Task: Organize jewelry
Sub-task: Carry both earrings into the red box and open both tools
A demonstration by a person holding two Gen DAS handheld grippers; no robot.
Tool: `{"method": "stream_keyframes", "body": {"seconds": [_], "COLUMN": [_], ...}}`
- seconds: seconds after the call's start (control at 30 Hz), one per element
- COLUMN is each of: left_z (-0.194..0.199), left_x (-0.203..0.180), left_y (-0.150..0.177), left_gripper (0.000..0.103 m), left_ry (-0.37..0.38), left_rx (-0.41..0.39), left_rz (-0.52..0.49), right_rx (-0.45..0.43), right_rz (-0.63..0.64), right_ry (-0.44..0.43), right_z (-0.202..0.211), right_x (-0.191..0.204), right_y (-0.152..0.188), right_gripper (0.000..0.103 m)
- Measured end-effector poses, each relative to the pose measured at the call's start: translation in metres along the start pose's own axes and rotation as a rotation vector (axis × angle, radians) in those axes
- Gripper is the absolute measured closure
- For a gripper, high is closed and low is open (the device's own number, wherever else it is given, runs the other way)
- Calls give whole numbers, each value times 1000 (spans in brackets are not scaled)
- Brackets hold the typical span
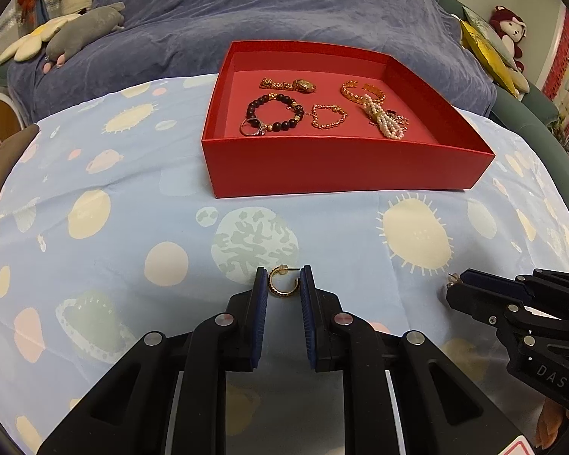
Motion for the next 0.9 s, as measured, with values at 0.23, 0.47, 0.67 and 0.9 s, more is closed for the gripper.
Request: {"method": "stream_keyframes", "body": {"seconds": [0.23,0.47,0.67,0.9], "left_z": [11,33,48,49], "left_x": [-9,-8,6,17], "left_y": [-5,-25,-56,-96], "left_gripper": [89,88,88,89], "left_ry": [16,22,24,14], "left_rx": [-30,-87,-133,-172], "left_rz": [-23,-24,0,7], "right_rx": [-59,-116,-175,-218], "right_rz": [-15,-47,-59,-69], "right_ry": [-26,-30,-29,-6], "right_z": [26,43,54,54], "right_x": [1,-4,-5,-8], "right_y": [-10,-28,-56,-93], "right_gripper": [86,86,86,86]}}
Point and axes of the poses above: each gripper's, at about its wrist camera, not at the fingertips, and z roughly against the way its jaws point, x to its left, y to its underside, the point moved 1 cm from there along -z, roughly the way its jaws point, and after that the axes turned 13 degrees about -z, right-handed, at the moved point
